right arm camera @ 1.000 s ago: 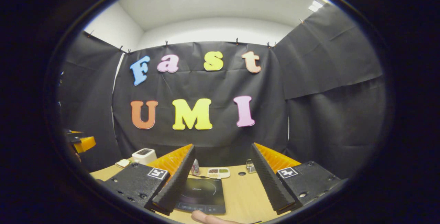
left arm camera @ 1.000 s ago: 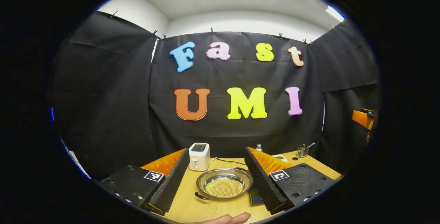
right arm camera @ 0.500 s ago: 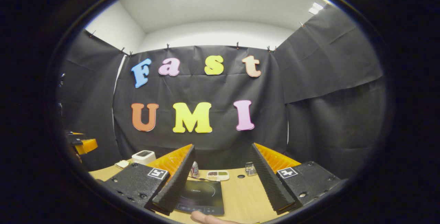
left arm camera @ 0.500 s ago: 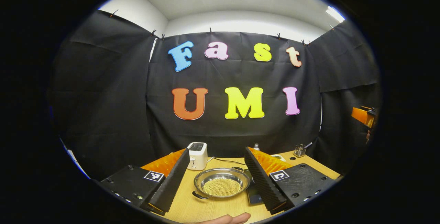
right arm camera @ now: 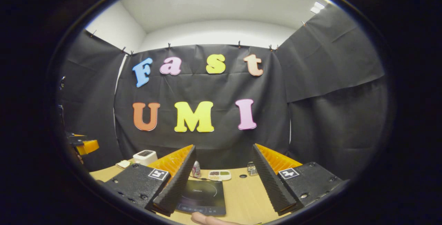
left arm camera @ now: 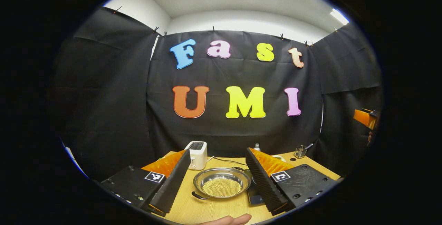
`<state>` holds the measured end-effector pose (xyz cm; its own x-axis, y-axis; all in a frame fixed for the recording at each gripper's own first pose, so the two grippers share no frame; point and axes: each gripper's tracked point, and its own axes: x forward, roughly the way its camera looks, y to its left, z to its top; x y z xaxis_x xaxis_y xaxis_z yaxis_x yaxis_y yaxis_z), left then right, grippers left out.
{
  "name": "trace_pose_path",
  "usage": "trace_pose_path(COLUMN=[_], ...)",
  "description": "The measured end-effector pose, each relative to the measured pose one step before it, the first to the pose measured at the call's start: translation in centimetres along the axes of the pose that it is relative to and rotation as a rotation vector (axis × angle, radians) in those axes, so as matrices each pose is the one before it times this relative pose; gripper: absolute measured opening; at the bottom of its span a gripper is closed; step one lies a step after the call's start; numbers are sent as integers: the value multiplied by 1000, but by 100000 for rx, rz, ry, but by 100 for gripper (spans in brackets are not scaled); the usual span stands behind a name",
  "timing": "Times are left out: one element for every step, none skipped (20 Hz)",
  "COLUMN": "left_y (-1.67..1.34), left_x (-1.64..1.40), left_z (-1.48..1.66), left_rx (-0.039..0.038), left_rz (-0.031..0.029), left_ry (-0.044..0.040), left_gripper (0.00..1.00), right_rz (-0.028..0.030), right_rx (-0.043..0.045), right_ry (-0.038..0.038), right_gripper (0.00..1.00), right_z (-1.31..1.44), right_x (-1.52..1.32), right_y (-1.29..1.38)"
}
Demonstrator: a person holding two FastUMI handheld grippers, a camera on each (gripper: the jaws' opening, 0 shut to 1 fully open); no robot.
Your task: First push the handle of the pot to place it horizontally, then grasp the pot with both hands and set it on the induction cooktop.
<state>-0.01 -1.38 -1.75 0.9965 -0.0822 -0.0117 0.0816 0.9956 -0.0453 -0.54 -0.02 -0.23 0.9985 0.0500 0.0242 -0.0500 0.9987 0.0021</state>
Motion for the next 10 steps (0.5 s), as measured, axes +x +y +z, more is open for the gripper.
trace_pose_path(left_y=[136, 239, 269, 228, 80, 123, 72, -22, -239, -104], left_x=[233, 258, 327, 322, 410, 337, 448, 553, 370, 432], left_z=[-604, -801, -830, -771, -493, -505, -478, -890, -1242, -1411], left_rx=[-188, -379, -428, -246, 224, 665, 637, 462, -273, -942], left_rz=[74, 477, 899, 297, -34, -4, -244, -787, -1336, -1156], left_ry=[1282, 1670, 1885, 1604, 887, 523, 483, 2082, 4003, 4904], left_gripper=[95, 96, 96, 96, 96, 95, 95, 94, 83, 78], right_rz=[163, 169, 249, 216, 95, 57, 81, -14, -44, -109], right_rx=[-72, -127, -268, -394, -265, -152, -26, 141, 166, -15], right_ry=[320, 342, 339, 254, 58, 20, 15, 75, 161, 201], right_gripper=[96, 96, 96, 96, 96, 96, 96, 96, 96, 96], right_z=[-205, -125, -229, -77, -87, -56, -76, -6, -52, -59], right_x=[148, -42, 112, -19, 132, 98, 54, 23, 1, 13], right_y=[29, 108, 136, 69, 43, 70, -14, -5, -80, -70])
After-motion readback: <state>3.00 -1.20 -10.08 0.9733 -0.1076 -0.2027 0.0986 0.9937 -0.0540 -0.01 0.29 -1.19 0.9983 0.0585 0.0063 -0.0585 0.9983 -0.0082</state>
